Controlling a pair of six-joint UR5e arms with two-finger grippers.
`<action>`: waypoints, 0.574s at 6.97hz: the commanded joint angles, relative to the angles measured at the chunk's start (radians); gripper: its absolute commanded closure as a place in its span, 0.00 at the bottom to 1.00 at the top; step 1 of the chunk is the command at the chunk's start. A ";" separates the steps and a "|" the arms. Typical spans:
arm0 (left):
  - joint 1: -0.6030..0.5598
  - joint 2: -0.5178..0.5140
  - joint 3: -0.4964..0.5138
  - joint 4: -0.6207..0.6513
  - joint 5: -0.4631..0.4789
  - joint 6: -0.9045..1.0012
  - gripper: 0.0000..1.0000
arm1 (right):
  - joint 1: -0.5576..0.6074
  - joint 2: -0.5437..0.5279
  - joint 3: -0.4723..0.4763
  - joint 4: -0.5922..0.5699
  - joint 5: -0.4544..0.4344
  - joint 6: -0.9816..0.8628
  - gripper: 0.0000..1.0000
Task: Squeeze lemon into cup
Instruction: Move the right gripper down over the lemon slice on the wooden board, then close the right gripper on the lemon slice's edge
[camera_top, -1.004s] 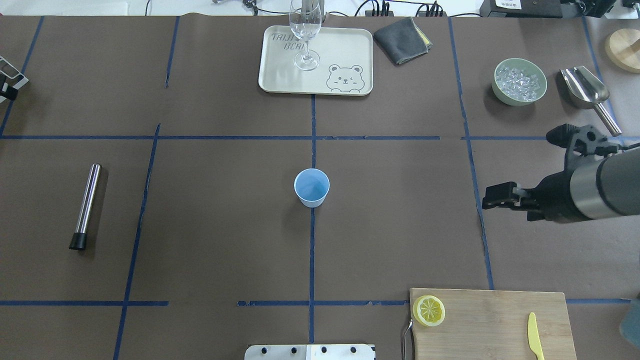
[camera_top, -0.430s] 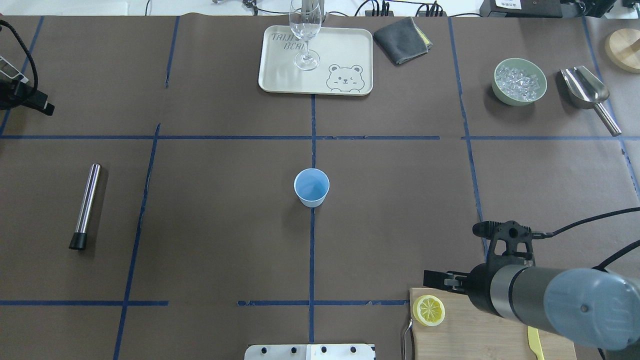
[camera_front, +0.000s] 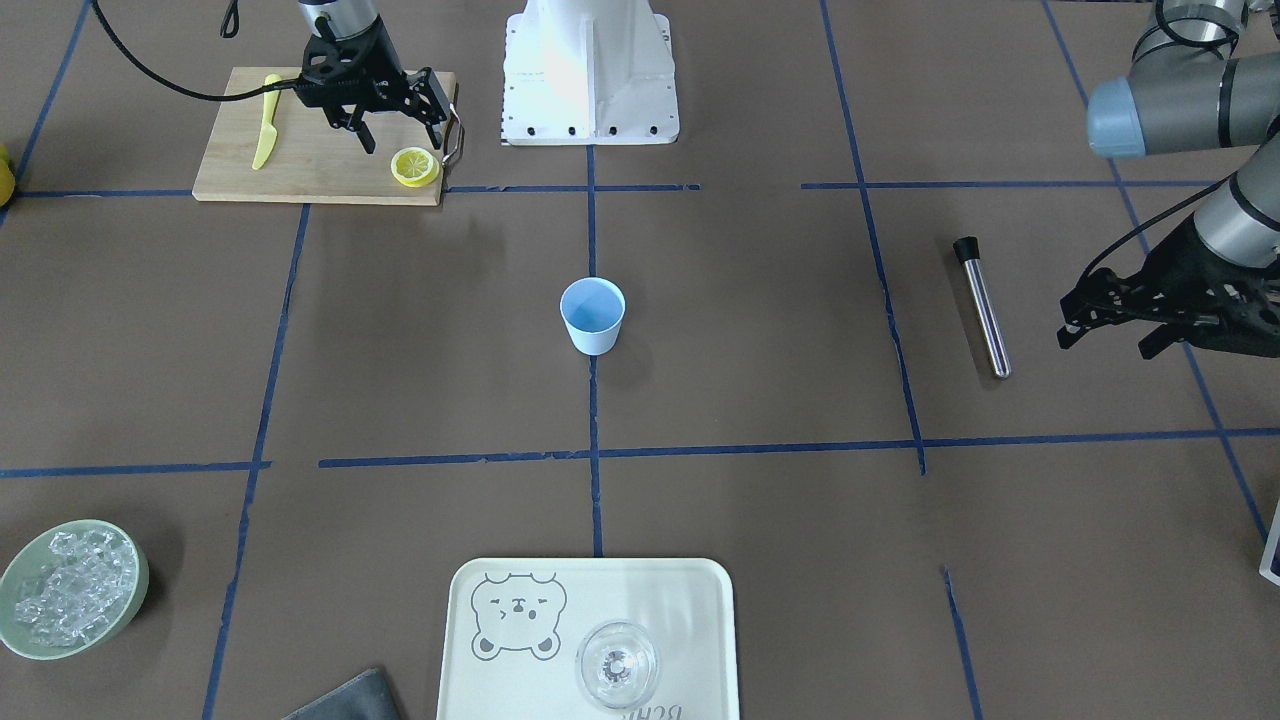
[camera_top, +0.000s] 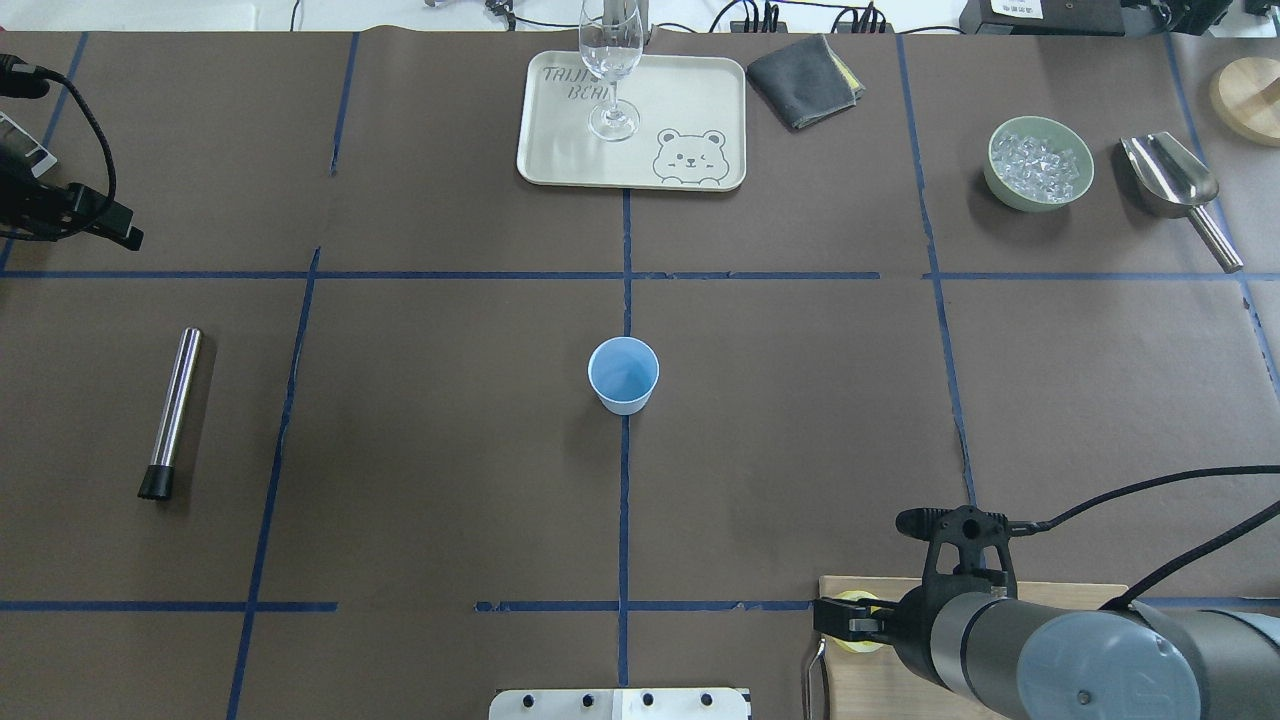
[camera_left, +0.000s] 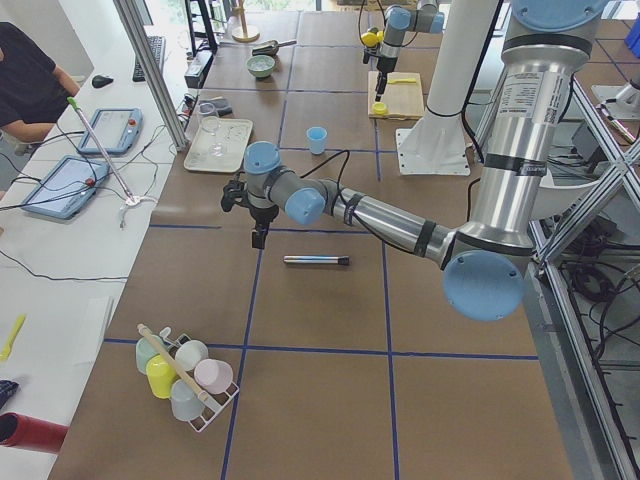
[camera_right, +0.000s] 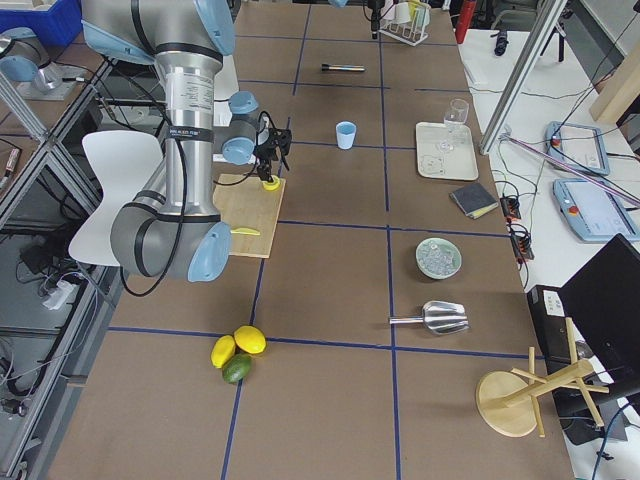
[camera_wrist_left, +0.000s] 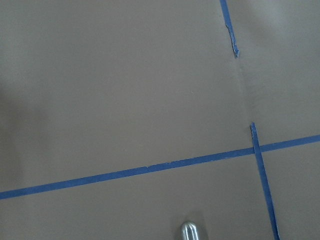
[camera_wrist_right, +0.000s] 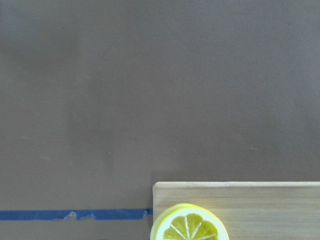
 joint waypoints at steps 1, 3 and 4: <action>0.018 -0.009 0.004 -0.002 0.000 -0.011 0.00 | -0.031 0.020 -0.062 0.001 -0.004 -0.001 0.00; 0.018 -0.011 0.003 -0.002 0.000 -0.009 0.00 | -0.031 0.023 -0.072 0.003 -0.004 -0.007 0.00; 0.018 -0.011 0.003 -0.002 0.000 -0.009 0.00 | -0.026 0.026 -0.073 0.003 -0.003 -0.010 0.00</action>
